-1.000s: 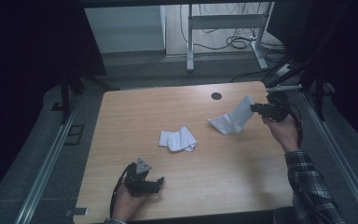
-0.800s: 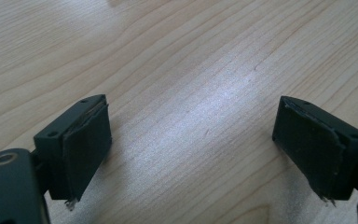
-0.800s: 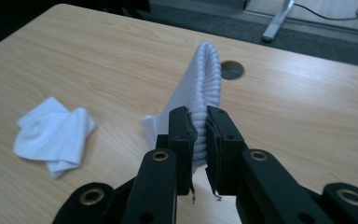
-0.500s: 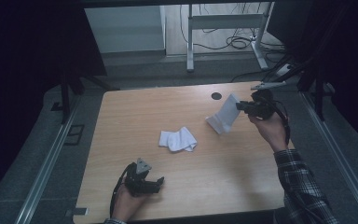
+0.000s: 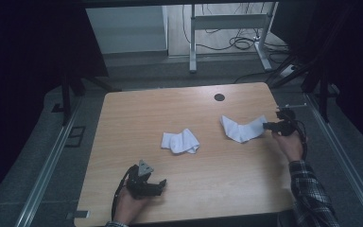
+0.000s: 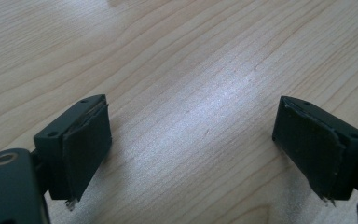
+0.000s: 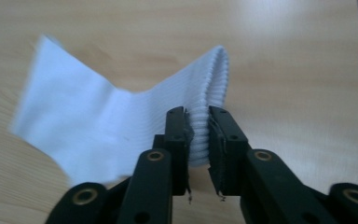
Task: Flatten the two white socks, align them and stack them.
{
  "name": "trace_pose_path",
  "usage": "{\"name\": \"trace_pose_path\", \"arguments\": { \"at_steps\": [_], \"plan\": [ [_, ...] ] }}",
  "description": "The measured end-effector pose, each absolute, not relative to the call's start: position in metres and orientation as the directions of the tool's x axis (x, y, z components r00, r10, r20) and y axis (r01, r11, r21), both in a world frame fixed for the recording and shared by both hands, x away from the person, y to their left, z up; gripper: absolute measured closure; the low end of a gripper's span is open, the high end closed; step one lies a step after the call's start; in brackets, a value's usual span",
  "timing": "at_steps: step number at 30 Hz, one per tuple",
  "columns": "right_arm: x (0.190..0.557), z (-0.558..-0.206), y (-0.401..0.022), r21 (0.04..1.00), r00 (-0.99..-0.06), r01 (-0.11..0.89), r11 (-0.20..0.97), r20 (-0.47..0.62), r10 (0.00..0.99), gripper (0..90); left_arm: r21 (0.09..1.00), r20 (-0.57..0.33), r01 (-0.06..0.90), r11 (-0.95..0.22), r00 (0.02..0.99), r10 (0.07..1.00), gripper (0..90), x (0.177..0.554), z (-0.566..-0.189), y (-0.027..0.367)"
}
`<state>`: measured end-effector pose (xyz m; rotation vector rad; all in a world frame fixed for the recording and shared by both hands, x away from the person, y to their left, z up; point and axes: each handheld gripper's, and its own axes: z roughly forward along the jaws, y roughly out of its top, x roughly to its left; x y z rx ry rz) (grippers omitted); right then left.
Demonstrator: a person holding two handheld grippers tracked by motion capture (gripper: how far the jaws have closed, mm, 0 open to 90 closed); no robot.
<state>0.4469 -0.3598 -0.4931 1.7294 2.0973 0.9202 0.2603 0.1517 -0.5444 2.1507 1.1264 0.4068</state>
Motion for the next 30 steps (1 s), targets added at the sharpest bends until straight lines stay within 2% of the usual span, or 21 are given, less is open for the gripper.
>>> {"name": "trace_pose_path", "arguments": {
  "at_steps": [2,5,15,16,17,21,28,30],
  "plan": [
    [0.446,-0.504,-0.364,0.611,-0.238,0.786,0.093,0.162,0.958,64.6,0.684,-0.031,0.607,-0.405,0.579,0.815,11.5,0.26,-0.544,0.152],
    [0.442,-0.506,-0.367,0.631,-0.241,0.77,0.095,0.15,0.959,60.9,0.684,-0.031,0.607,-0.406,0.579,0.814,11.5,0.26,-0.544,0.152],
    [0.436,-0.483,-0.32,0.683,-0.401,0.702,0.202,0.144,0.905,68.2,0.684,-0.034,0.61,-0.402,0.576,0.817,11.5,0.26,-0.544,0.151],
    [0.437,-0.481,-0.3,0.691,-0.448,0.686,0.227,0.155,0.881,69.2,0.683,-0.034,0.61,-0.402,0.576,0.816,11.6,0.26,-0.544,0.152],
    [0.437,-0.481,-0.3,0.691,-0.448,0.686,0.227,0.155,0.881,69.2,0.684,-0.034,0.61,-0.401,0.576,0.816,11.6,0.26,-0.544,0.151],
    [0.44,-0.48,-0.257,0.691,-0.525,0.659,0.297,0.14,0.84,68.8,0.683,-0.034,0.609,-0.402,0.576,0.816,11.6,0.26,-0.544,0.152],
    [0.448,-0.49,-0.22,0.678,-0.551,0.648,0.347,0.104,0.828,59.5,0.683,-0.034,0.609,-0.402,0.576,0.816,11.6,0.26,-0.544,0.152],
    [0.454,-0.504,-0.211,0.655,-0.542,0.66,0.368,0.076,0.837,54.9,0.684,-0.035,0.61,-0.401,0.576,0.817,11.6,0.26,-0.544,0.151]
  ]
}}
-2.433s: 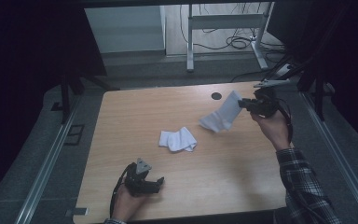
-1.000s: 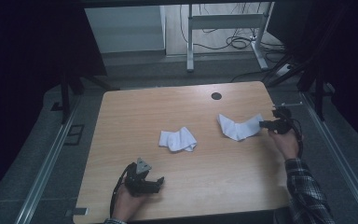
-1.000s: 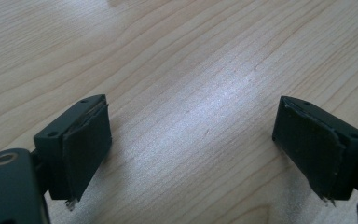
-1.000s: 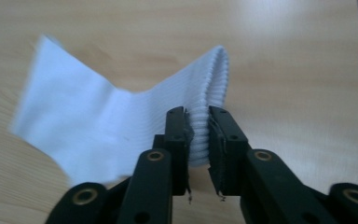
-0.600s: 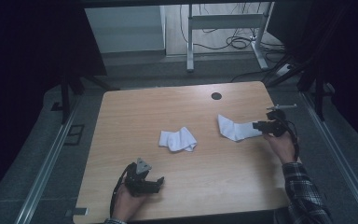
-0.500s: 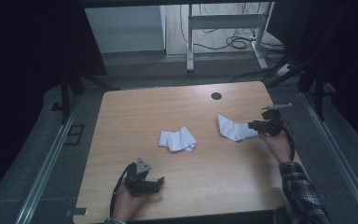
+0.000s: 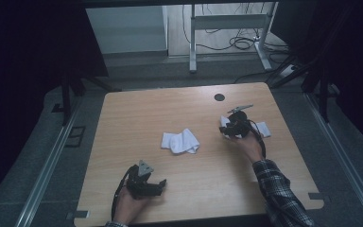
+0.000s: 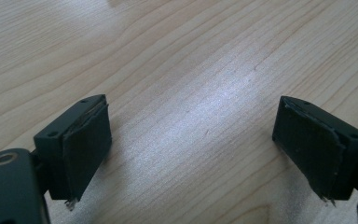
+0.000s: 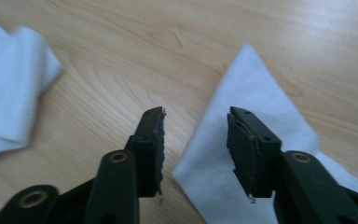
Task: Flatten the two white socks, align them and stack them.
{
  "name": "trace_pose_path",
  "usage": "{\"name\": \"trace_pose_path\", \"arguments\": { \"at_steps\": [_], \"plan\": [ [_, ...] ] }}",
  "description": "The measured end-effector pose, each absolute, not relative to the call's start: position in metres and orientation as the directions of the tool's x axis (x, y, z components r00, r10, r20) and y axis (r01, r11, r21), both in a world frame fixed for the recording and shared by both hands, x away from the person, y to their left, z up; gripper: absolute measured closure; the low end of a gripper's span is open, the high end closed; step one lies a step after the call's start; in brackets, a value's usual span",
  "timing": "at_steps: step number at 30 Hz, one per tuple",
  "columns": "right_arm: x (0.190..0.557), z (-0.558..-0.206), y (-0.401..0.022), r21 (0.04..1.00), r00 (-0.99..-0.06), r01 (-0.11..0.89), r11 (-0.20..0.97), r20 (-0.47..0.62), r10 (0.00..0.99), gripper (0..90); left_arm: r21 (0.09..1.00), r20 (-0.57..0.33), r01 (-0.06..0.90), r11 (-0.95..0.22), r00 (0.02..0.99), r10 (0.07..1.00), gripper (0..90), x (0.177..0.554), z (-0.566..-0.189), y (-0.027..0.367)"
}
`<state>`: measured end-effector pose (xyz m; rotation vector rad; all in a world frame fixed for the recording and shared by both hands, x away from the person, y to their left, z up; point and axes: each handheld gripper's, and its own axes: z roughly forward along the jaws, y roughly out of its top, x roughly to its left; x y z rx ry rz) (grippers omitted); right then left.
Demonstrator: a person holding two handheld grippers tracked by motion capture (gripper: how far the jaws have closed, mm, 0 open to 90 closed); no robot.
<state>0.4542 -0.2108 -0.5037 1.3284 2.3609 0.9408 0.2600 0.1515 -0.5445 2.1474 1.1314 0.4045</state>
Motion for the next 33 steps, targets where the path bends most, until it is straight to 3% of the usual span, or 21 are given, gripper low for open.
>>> {"name": "trace_pose_path", "arguments": {
  "at_steps": [3,6,7,9,17,20,23,28,33],
  "plan": [
    [0.458,-0.519,-0.207,0.626,-0.532,0.672,0.396,0.037,0.846,55.4,0.684,-0.035,0.61,-0.401,0.576,0.817,11.6,0.26,-0.545,0.151],
    [0.456,-0.522,-0.208,0.639,-0.516,0.656,0.403,-0.011,0.857,73.6,0.684,-0.034,0.609,-0.401,0.576,0.816,11.5,0.26,-0.544,0.152],
    [0.456,-0.522,-0.208,0.639,-0.516,0.656,0.403,-0.011,0.857,73.6,0.684,-0.035,0.61,-0.401,0.576,0.817,11.5,0.26,-0.544,0.151],
    [0.457,-0.518,-0.211,0.61,-0.526,0.683,0.401,0.03,0.85,85.4,0.684,-0.035,0.61,-0.401,0.576,0.817,11.6,0.26,-0.545,0.151],
    [0.445,-0.482,-0.214,0.663,-0.574,0.652,0.367,0.117,0.81,85.8,0.683,-0.033,0.609,-0.403,0.577,0.816,11.6,0.26,-0.544,0.152],
    [0.44,-0.466,-0.213,0.671,-0.585,0.651,0.356,0.145,0.798,68.1,0.683,-0.032,0.608,-0.404,0.578,0.815,11.6,0.26,-0.544,0.152],
    [0.439,-0.468,-0.217,0.679,-0.576,0.64,0.359,0.115,0.809,63.7,0.683,-0.033,0.609,-0.403,0.577,0.816,11.5,0.26,-0.544,0.152],
    [0.442,-0.477,-0.227,0.669,-0.56,0.655,0.351,0.118,0.82,64.6,0.683,-0.033,0.609,-0.403,0.577,0.816,11.6,0.26,-0.544,0.152],
    [0.442,-0.5,-0.243,0.633,-0.537,0.691,0.349,0.127,0.834,71.7,0.684,-0.035,0.609,-0.401,0.576,0.817,11.6,0.26,-0.545,0.151]
  ]
}}
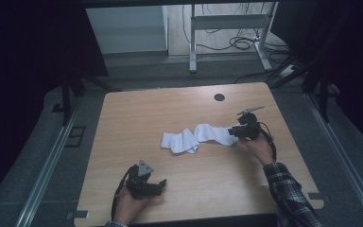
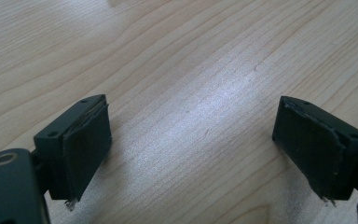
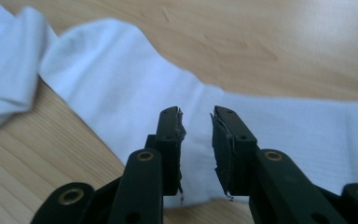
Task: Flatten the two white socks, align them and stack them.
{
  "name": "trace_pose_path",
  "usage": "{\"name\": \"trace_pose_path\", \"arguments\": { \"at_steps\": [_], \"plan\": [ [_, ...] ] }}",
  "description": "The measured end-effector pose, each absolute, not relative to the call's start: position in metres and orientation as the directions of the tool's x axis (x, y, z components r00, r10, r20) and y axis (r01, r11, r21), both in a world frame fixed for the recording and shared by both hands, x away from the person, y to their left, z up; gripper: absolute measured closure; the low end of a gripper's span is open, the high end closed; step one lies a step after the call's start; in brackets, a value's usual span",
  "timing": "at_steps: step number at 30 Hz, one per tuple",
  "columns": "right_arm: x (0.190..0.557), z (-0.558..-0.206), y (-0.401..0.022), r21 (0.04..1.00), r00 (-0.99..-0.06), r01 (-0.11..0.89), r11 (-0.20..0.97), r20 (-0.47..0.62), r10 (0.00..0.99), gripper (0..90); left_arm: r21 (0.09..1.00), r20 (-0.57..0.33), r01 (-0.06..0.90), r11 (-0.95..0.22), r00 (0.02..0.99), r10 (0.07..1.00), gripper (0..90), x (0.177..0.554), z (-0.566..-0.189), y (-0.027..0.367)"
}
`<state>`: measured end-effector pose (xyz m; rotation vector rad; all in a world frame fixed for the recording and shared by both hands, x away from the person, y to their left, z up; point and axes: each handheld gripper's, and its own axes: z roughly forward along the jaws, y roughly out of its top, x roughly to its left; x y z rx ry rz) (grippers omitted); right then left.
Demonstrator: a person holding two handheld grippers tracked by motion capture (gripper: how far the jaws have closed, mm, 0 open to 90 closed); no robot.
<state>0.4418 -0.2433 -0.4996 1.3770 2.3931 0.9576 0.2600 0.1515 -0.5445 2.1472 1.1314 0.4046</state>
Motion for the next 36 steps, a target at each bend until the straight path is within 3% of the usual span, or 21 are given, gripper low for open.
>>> {"name": "trace_pose_path", "arguments": {
  "at_steps": [15,20,22,25,33,36],
  "plan": [
    [0.433,-0.522,-0.286,0.613,-0.495,0.723,0.319,0.137,0.858,74.6,0.684,-0.032,0.607,-0.405,0.579,0.815,11.6,0.261,-0.544,0.152],
    [0.428,-0.521,-0.291,0.623,-0.499,0.716,0.314,0.142,0.855,68.2,0.68,-0.033,0.614,-0.401,0.573,0.819,12.0,0.265,-0.544,0.15],
    [0.427,-0.52,-0.292,0.627,-0.501,0.712,0.316,0.138,0.854,67.1,0.672,-0.036,0.623,-0.4,0.567,0.823,15.1,0.266,-0.542,0.149],
    [0.425,-0.515,-0.295,0.641,-0.507,0.7,0.314,0.137,0.851,64.3,0.658,-0.05,0.637,-0.403,0.571,0.82,26.6,0.276,-0.536,0.145],
    [0.424,-0.508,-0.307,0.648,-0.501,0.697,0.308,0.133,0.855,61.9,0.686,-0.088,0.612,-0.393,0.606,0.79,29.9,0.303,-0.517,0.125],
    [0.423,-0.504,-0.316,0.657,-0.488,0.69,0.303,0.114,0.865,61.6,0.699,-0.031,0.573,-0.428,0.623,0.782,36.2,0.322,-0.505,0.103]
  ]
}}
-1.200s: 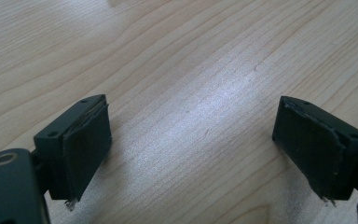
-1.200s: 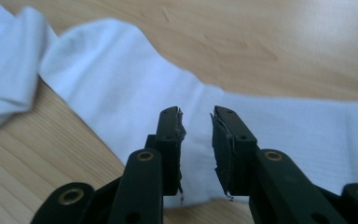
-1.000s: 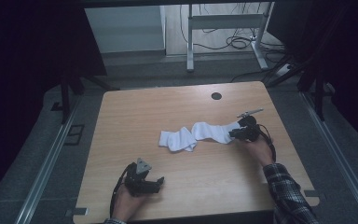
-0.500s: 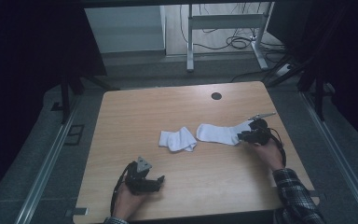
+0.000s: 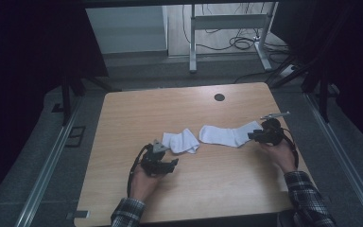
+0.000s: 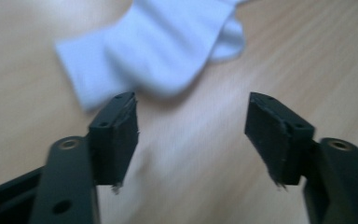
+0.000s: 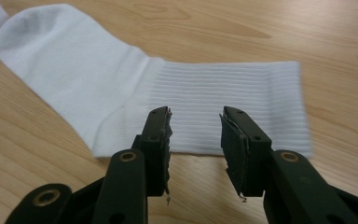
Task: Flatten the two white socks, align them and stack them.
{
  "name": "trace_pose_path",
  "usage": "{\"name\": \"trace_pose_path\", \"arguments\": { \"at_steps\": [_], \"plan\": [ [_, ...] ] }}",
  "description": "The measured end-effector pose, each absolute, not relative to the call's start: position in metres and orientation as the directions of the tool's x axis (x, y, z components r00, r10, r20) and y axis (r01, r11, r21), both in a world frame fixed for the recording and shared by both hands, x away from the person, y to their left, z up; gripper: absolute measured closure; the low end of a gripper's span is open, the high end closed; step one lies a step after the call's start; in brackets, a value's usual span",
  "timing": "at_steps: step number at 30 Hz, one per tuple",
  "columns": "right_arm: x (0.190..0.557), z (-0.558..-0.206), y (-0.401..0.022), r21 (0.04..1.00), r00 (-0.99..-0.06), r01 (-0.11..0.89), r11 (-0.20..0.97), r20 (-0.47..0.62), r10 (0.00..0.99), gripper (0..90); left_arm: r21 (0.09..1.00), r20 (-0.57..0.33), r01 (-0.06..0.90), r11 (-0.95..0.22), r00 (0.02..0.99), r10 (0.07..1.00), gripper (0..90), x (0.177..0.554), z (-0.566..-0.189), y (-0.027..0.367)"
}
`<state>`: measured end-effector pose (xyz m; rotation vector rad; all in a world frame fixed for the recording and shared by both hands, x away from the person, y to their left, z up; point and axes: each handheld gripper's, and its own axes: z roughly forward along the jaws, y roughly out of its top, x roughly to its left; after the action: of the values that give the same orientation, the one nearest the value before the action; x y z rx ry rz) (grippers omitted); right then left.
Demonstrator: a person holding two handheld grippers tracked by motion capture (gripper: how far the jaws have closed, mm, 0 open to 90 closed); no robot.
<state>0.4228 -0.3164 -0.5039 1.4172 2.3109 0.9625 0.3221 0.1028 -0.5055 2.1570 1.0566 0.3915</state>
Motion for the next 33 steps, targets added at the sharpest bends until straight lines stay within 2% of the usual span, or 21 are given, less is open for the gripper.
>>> {"name": "trace_pose_path", "arguments": {
  "at_steps": [13,19,25,27,30,33],
  "plan": [
    [0.432,-0.501,-0.35,0.659,-0.408,0.709,0.251,0.093,0.908,64.2,0.71,0.045,0.516,-0.479,0.645,0.763,55.6,0.389,-0.489,0.023],
    [0.438,-0.506,-0.349,0.663,-0.405,0.7,0.267,0.061,0.912,62.7,0.706,0.026,0.538,-0.46,0.629,0.777,63.1,0.41,-0.494,0.009],
    [0.442,-0.513,-0.349,0.66,-0.393,0.7,0.273,0.037,0.919,58.7,0.692,0.005,0.569,-0.444,0.612,0.791,63.0,0.426,-0.506,-0.002],
    [0.444,-0.518,-0.349,0.659,-0.392,0.699,0.278,0.027,0.92,55.7,0.684,0.015,0.571,-0.454,0.611,0.791,56.9,0.428,-0.51,-0.005],
    [0.445,-0.522,-0.348,0.653,-0.39,0.702,0.284,0.019,0.921,55.2,0.665,0.033,0.579,-0.472,0.609,0.793,56.2,0.431,-0.518,-0.01],
    [0.446,-0.525,-0.349,0.653,-0.391,0.705,0.278,0.031,0.92,63.0,0.648,0.035,0.591,-0.481,0.608,0.793,62.4,0.433,-0.525,-0.013]
  ]
}}
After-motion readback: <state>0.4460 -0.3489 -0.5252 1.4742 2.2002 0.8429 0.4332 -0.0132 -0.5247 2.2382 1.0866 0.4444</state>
